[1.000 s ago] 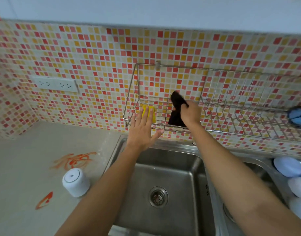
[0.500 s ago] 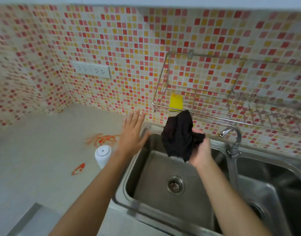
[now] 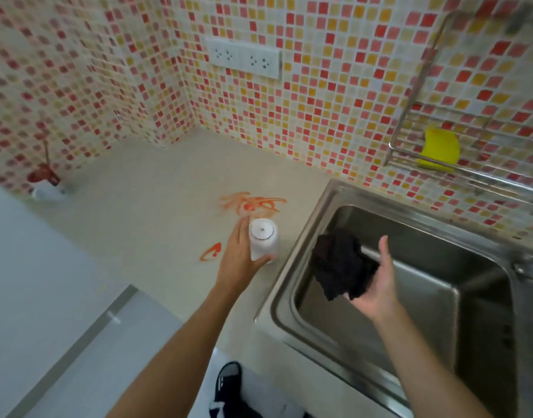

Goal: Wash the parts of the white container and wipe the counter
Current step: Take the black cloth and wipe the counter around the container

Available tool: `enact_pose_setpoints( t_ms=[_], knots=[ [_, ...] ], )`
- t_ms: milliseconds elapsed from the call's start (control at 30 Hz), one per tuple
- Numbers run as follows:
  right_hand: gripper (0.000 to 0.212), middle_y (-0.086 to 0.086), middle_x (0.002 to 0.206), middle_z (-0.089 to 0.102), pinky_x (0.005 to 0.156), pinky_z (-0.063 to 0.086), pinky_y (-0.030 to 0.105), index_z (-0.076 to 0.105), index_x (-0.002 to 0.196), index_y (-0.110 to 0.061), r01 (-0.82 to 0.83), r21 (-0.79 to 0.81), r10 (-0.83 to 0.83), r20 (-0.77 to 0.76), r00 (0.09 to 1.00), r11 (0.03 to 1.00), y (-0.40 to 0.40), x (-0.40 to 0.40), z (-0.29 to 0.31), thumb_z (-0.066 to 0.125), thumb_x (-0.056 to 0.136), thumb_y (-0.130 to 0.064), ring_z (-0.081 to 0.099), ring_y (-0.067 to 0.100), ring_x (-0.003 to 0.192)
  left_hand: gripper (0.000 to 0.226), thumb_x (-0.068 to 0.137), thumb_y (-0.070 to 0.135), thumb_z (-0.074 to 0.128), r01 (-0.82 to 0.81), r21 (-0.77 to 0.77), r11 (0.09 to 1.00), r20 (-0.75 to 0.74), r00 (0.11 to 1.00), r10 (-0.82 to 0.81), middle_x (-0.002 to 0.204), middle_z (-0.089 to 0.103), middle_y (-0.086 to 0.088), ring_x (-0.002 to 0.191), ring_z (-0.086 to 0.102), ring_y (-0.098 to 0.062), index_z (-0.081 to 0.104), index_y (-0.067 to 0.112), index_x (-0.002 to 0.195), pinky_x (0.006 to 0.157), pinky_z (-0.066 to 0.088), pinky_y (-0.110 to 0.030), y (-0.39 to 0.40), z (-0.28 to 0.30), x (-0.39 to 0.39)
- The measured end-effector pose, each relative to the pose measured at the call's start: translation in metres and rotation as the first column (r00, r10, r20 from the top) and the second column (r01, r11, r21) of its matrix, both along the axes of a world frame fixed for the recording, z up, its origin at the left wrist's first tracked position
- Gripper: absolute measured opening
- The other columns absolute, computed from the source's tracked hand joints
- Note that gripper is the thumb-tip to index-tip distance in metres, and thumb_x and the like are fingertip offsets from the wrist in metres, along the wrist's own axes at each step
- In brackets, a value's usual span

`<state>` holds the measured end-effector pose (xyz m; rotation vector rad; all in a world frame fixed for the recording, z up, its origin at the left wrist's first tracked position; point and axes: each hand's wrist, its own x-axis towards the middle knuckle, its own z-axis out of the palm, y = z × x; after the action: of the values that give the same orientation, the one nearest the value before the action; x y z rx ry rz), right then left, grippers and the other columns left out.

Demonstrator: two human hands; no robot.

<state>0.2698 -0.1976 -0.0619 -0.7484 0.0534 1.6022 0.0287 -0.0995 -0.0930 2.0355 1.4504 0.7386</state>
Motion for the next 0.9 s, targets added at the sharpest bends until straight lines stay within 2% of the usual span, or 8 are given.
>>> enact_pose_setpoints(
  t_ms=[133, 267, 467, 633, 733, 800, 833, 900],
  knots=[
    [0.056, 0.011, 0.133, 0.058, 0.098, 0.04, 0.042, 0.059, 0.132, -0.02, 0.046, -0.07, -0.046, 0.002, 0.999, 0.997, 0.016, -0.024, -0.021, 0.045, 0.092, -0.057, 0.06, 0.028, 0.115, 0.088, 0.069, 0.032, 0.086, 0.025, -0.152, 0.988, 0.248, 0.969, 0.014, 0.137, 0.049, 0.01, 0.124, 0.046, -0.004, 0.034, 0.028, 0.14, 0.099, 0.034, -0.014, 0.006, -0.03, -0.008],
    [0.065, 0.009, 0.142, 0.052, 0.108, 0.035, 0.054, 0.052, 0.139, -0.022, 0.118, -0.132, -0.12, -0.008, 0.993, 0.984, 0.022, -0.035, -0.04, 0.039, 0.092, -0.065, 0.05, 0.031, 0.129, 0.087, 0.066, 0.034, 0.088, 0.068, -0.167, 0.984, 0.311, 0.95, -0.013, 0.128, 0.046, 0.022, 0.12, 0.047, 0.003, 0.033, 0.034, 0.134, 0.099, 0.038, -0.011, 0.021, -0.049, -0.01],
    [0.079, 0.018, 0.129, 0.061, 0.071, 0.057, 0.051, 0.061, 0.129, -0.011, 0.26, -0.208, -0.263, 0.017, 0.965, 0.943, 0.023, -0.054, -0.048, 0.043, 0.078, -0.068, 0.064, 0.036, 0.11, 0.091, 0.063, 0.026, 0.09, 0.126, -0.207, 0.97, 0.345, 0.937, -0.048, 0.13, 0.047, 0.013, 0.119, 0.045, 0.01, 0.032, 0.037, 0.132, 0.096, 0.036, -0.009, 0.038, -0.061, -0.003],
    [0.082, 0.017, 0.131, 0.06, 0.085, 0.053, 0.054, 0.054, 0.135, -0.014, 0.277, -0.21, -0.268, 0.072, 0.961, 0.938, 0.031, -0.066, -0.045, 0.05, 0.073, -0.066, 0.06, 0.035, 0.116, 0.086, 0.065, 0.023, 0.087, 0.15, -0.156, 0.976, 0.392, 0.916, -0.078, 0.126, 0.048, 0.021, 0.121, 0.05, -0.004, 0.034, 0.048, 0.128, 0.1, 0.043, -0.025, 0.039, -0.058, -0.006],
    [0.059, 0.014, 0.131, 0.061, 0.098, 0.048, 0.047, 0.059, 0.131, -0.016, 0.282, -0.164, -0.235, 0.259, 0.937, 0.945, 0.044, -0.079, -0.039, 0.052, 0.085, -0.053, 0.062, 0.03, 0.114, 0.09, 0.065, 0.014, 0.087, 0.14, -0.062, 0.988, 0.425, 0.9, -0.1, 0.123, 0.045, 0.037, 0.119, 0.048, 0.005, 0.034, 0.056, 0.124, 0.099, 0.039, -0.016, 0.046, -0.034, -0.017],
    [0.047, 0.01, 0.136, 0.057, 0.101, 0.045, 0.04, 0.054, 0.135, -0.025, 0.183, -0.13, -0.067, 0.612, 0.788, 0.974, 0.055, -0.096, -0.039, 0.056, 0.089, -0.029, 0.061, 0.024, 0.114, 0.091, 0.064, 0.008, 0.087, 0.132, 0.001, 0.991, 0.45, 0.885, -0.118, 0.125, 0.044, 0.039, 0.119, 0.046, 0.01, 0.036, 0.052, 0.125, 0.099, 0.035, -0.01, 0.06, -0.016, -0.032],
    [0.048, 0.009, 0.138, 0.055, 0.102, 0.043, 0.038, 0.051, 0.137, -0.032, 0.099, -0.15, 0.057, 0.78, 0.623, 0.984, 0.061, -0.107, -0.043, 0.054, 0.09, -0.019, 0.059, 0.021, 0.115, 0.091, 0.064, 0.008, 0.088, 0.123, 0.024, 0.992, 0.453, 0.883, -0.12, 0.129, 0.046, 0.032, 0.121, 0.046, 0.007, 0.036, 0.047, 0.127, 0.1, 0.037, -0.013, 0.07, -0.008, -0.041],
    [0.049, 0.008, 0.147, 0.046, 0.108, 0.032, 0.038, 0.038, 0.141, -0.043, -0.106, -0.332, 0.341, 0.936, 0.086, 0.937, 0.068, -0.132, -0.059, 0.042, 0.098, -0.018, 0.049, 0.023, 0.127, 0.089, 0.063, 0.018, 0.09, 0.057, 0.03, 0.998, 0.431, 0.9, -0.064, 0.134, 0.05, 0.012, 0.123, 0.05, -0.004, 0.035, 0.034, 0.131, 0.102, 0.041, -0.022, 0.091, 0.006, -0.064]
  ],
)
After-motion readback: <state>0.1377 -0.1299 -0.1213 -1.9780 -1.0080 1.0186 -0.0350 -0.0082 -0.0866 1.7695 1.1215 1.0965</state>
